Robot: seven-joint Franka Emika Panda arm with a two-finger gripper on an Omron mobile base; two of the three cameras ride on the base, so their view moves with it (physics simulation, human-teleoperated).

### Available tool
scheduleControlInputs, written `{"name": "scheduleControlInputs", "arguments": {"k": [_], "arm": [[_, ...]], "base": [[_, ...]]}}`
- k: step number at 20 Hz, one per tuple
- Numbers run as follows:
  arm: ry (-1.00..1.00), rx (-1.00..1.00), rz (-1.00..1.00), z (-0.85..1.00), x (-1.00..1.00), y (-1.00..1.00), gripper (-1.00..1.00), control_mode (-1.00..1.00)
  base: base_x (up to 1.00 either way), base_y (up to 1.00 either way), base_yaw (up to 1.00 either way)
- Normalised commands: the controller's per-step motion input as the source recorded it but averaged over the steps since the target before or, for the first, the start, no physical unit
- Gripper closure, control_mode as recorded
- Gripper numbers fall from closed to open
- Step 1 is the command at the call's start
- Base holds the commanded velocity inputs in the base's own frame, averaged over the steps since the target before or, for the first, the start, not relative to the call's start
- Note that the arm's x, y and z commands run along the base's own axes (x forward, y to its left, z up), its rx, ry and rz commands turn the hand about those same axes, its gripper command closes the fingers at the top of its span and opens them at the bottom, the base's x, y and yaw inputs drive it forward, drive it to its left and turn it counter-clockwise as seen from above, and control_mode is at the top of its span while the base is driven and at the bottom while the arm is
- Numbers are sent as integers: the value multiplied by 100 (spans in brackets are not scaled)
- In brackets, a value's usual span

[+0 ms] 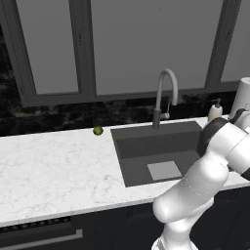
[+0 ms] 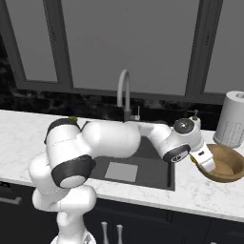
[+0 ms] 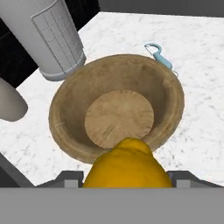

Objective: Pick the lemon from the sink and place it in the bowl. Then pick the bowl and place it in the microwave. Then close the microwave door and press the start button.

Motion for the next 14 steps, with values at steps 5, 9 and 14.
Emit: {"name": "scheduleControlInputs", "arguments": {"k": [5,9,14], "arm": [[0,5,0,-13,14,-40,100,-100],[0,10,0,-30,8,-34,100,-100],[0,11,0,-16,6,-39,100,-100]], "base": [[0,0,0],[0,0,0],[0,0,0]]}}
